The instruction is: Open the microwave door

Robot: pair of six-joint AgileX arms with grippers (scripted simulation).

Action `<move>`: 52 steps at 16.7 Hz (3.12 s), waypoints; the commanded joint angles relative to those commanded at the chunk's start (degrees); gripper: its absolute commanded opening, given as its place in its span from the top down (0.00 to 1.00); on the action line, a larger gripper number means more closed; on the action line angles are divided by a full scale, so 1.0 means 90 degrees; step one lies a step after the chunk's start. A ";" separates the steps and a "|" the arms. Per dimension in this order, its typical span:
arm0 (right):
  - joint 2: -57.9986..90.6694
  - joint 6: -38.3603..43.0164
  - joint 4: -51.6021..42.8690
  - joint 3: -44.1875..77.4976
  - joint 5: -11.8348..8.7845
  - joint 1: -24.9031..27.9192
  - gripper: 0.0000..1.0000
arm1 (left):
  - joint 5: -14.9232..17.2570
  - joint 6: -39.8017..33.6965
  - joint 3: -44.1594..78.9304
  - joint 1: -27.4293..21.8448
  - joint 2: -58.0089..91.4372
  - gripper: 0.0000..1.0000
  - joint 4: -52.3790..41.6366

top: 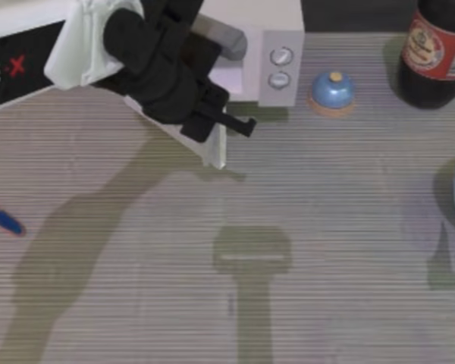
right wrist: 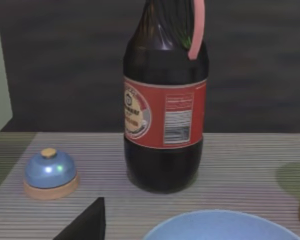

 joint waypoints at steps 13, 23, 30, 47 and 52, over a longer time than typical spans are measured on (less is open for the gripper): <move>0.0000 0.0000 0.0000 0.0000 0.0000 0.0000 0.00 | 0.0091 0.0179 -0.0126 0.0063 -0.0069 1.00 0.0005; 0.0000 0.0000 0.0000 0.0000 0.0000 0.0000 0.00 | 0.0091 0.0179 -0.0126 0.0063 -0.0069 1.00 0.0005; 0.0000 0.0000 0.0000 0.0000 0.0000 0.0000 0.00 | 0.0224 0.0348 -0.0200 0.0097 -0.0157 1.00 0.0017; 0.0000 0.0000 0.0000 0.0000 0.0000 0.0000 0.00 | 0.0606 0.1077 -0.0542 0.0386 -0.0417 1.00 -0.0012; 0.0000 0.0000 0.0000 0.0000 0.0000 0.0000 0.00 | 0.0606 0.1077 -0.0542 0.0386 -0.0417 1.00 -0.0012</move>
